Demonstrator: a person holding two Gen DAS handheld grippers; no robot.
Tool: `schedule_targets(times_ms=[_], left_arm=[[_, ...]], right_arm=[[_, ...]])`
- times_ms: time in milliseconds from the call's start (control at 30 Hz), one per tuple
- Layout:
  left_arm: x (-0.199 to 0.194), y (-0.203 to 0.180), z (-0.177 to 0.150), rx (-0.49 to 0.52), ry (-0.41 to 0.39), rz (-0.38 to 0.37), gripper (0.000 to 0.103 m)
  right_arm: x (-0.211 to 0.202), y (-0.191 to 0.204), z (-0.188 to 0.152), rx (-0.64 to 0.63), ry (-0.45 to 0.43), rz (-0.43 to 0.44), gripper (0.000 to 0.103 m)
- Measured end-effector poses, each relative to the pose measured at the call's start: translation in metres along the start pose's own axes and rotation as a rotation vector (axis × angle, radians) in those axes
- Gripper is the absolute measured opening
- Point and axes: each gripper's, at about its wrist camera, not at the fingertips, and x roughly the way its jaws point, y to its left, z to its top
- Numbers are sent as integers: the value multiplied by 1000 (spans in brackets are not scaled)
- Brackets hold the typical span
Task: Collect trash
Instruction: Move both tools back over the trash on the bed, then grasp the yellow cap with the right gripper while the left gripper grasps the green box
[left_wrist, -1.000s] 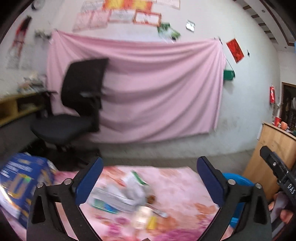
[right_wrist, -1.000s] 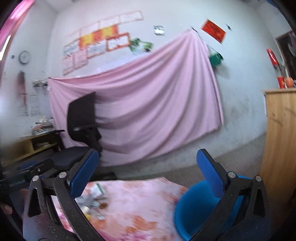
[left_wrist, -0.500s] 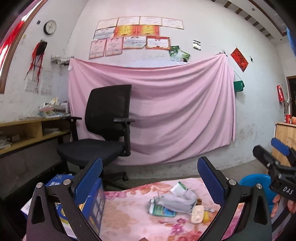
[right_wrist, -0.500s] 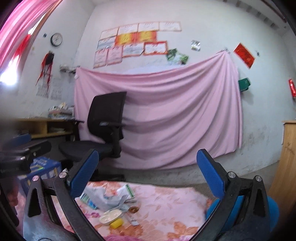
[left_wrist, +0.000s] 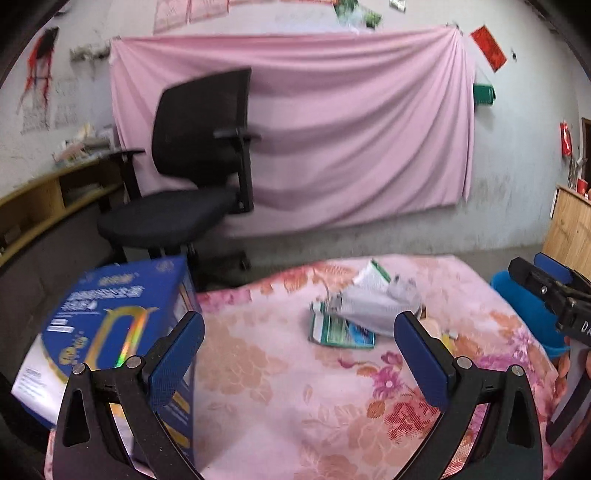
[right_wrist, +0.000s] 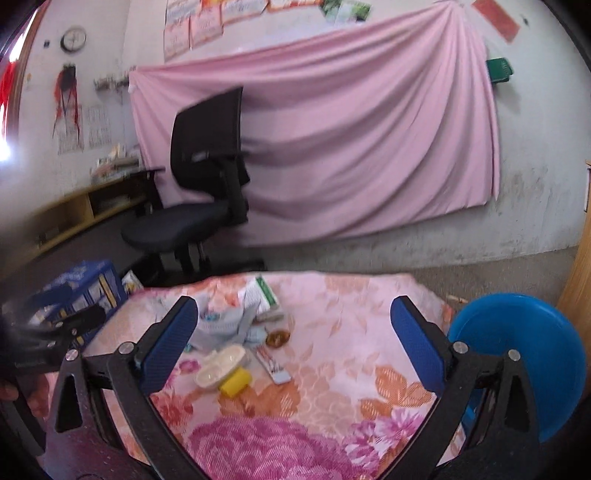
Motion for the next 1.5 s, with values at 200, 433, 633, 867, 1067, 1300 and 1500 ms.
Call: schedule_targets(times_ms=[200, 433, 633, 867, 1067, 1300, 1500], left_arm=[[33, -10, -1, 40, 118, -57, 100], [75, -15, -8, 66, 300, -81, 79], [91, -2, -12, 5, 369, -82, 77], [101, 1, -11, -12, 404, -107, 77], [111, -5, -6, -1, 403, -111, 77], [125, -12, -2, 34, 406, -91, 77], [129, -12, -4, 49, 400, -80, 77]], right_arm=[[19, 13, -7, -71, 123, -2, 101], [41, 6, -16, -44, 305, 8, 83], [50, 17, -28, -74, 414, 122, 81], [73, 31, -37, -119, 522, 146, 66], [90, 23, -30, -61, 529, 174, 53], [87, 17, -30, -28, 517, 193, 53], [82, 11, -28, -2, 502, 174, 53]])
